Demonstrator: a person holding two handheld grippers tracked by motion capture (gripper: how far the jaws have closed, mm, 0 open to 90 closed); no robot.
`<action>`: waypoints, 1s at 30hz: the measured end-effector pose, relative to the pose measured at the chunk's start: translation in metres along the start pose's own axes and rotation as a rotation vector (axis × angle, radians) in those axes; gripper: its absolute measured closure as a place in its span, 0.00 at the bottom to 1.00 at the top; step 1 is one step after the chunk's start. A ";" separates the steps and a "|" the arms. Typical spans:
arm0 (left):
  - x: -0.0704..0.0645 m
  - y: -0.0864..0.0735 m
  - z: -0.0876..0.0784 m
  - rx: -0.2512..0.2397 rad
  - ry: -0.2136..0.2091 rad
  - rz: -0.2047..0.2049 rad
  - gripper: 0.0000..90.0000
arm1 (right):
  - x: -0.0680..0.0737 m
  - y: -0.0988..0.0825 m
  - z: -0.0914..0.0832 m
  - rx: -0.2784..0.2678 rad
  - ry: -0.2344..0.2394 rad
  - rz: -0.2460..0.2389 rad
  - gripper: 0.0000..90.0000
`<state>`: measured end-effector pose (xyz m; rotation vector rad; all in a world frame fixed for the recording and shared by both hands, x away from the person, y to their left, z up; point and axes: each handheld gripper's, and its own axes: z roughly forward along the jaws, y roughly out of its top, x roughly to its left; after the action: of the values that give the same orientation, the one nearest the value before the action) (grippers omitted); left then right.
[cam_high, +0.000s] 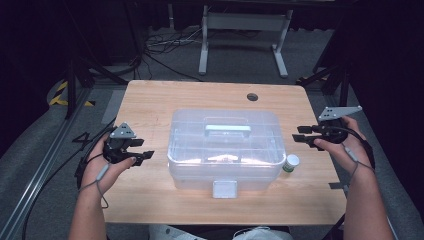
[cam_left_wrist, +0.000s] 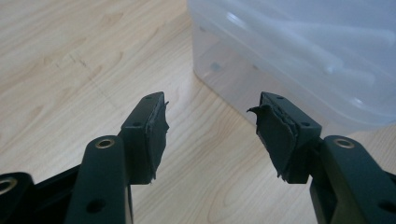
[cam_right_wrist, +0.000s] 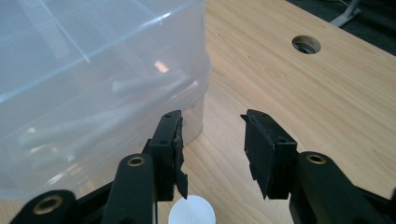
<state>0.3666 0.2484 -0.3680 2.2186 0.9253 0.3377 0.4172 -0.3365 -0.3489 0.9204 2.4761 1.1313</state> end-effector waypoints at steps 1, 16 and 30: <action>-0.001 0.001 0.001 -0.010 -0.013 -0.002 0.49 | 0.000 -0.001 0.000 0.010 -0.004 0.003 0.65; -0.007 0.010 0.000 -0.035 -0.020 -0.049 0.51 | -0.001 -0.003 0.002 0.056 -0.049 0.016 0.60; -0.028 0.053 -0.018 -0.087 -0.089 0.011 0.55 | -0.001 -0.005 0.012 0.096 -0.050 -0.004 0.59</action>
<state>0.3659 0.2114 -0.3181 2.1418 0.8351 0.2767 0.4215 -0.3330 -0.3606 0.9577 2.5092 0.9829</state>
